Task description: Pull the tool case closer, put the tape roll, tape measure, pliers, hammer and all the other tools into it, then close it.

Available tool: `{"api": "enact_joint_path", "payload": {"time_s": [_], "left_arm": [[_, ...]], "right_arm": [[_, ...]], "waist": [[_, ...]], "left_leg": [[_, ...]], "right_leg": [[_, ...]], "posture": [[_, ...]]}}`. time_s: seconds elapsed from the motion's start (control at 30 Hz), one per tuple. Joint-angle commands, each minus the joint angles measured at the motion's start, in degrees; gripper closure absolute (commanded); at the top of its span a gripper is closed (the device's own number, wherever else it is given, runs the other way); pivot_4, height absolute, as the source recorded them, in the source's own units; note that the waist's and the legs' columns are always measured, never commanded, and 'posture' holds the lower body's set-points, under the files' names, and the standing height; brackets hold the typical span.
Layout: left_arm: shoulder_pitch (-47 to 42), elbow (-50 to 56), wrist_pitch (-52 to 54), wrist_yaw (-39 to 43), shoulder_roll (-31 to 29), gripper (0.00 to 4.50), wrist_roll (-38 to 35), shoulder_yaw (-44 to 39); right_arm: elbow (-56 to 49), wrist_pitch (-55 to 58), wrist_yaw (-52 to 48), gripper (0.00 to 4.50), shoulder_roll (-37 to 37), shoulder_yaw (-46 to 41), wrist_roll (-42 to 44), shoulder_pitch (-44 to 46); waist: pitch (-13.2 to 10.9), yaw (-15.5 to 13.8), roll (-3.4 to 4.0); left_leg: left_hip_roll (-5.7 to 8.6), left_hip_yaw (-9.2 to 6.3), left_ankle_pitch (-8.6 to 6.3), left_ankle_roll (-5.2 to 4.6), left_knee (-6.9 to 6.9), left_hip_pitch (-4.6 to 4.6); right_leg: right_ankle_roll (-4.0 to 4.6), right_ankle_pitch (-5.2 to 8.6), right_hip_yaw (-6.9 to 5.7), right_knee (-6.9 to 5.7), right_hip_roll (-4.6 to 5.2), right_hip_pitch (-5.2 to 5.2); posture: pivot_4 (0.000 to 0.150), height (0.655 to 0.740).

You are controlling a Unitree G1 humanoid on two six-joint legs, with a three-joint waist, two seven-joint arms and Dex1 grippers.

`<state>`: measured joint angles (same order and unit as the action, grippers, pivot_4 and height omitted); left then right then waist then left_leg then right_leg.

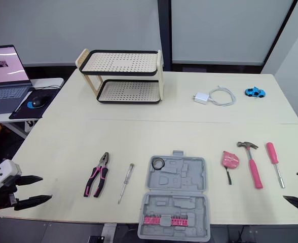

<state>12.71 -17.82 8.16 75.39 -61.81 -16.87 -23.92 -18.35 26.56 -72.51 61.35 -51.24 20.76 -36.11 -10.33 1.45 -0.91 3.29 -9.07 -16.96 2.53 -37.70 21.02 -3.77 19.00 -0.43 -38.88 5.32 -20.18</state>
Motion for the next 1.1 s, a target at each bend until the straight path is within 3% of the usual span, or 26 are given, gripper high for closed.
{"api": "enact_joint_path", "payload": {"time_s": [0.03, 0.33, 0.6, 0.83, 1.1], "left_arm": [[0.67, 0.91, -0.13, -0.87, 0.33, 0.02, -0.65, -1.71], [-0.13, -0.95, -3.55, 0.14, 0.25, 0.02, -0.79, -1.64], [-0.94, 11.87, -3.50, 2.54, 4.00, 0.02, -5.09, 1.66], [-8.04, 27.19, 0.01, 3.72, 8.51, 0.02, -10.38, 11.48], [-18.54, 32.93, 5.21, 2.25, 12.61, 0.02, -11.65, 20.75]], "right_arm": [[0.47, -0.48, -1.57, 0.00, 1.19, -1.49, -1.17, 0.96], [-2.12, 0.70, -1.91, 0.00, 0.41, -0.68, -2.98, 2.65], [-19.41, 14.64, 8.69, 0.00, -8.39, 3.94, 5.28, 6.37], [-25.86, 18.31, 30.09, 0.00, -22.23, 23.46, -0.05, 10.89], [-20.68, 22.80, 48.94, 0.00, -35.07, 37.53, -6.04, 21.83]], "waist": [[-0.01, -0.02, 0.01], [-0.02, -0.02, 0.03], [-0.02, -0.24, 0.04], [-0.01, -0.65, 0.11], [0.03, 0.10, 0.21]], "left_leg": [[-0.01, 0.00, 0.00, 0.00, 0.00, 0.00], [0.00, 0.01, 0.00, 0.00, 0.00, 0.00], [0.00, -0.04, 0.00, 0.01, -0.02, 0.04], [0.03, -0.11, 0.01, 0.03, -0.03, 0.05], [0.02, -0.09, 0.02, 0.05, -0.06, 0.01]], "right_leg": [[0.00, 0.00, -0.01, 0.00, 0.00, 0.00], [0.00, 0.00, -0.01, 0.00, 0.00, 0.00], [0.00, -0.01, -0.02, 0.00, 0.03, 0.00], [0.01, -0.01, -0.02, -0.02, 0.03, 0.00], [0.02, -0.01, -0.01, -0.10, -0.09, -0.03]], "posture": [[0.150, 0.7318], [0.150, 0.7318], [0.150, 0.7318], [0.150, 0.7318], [0.150, 0.7318]]}}
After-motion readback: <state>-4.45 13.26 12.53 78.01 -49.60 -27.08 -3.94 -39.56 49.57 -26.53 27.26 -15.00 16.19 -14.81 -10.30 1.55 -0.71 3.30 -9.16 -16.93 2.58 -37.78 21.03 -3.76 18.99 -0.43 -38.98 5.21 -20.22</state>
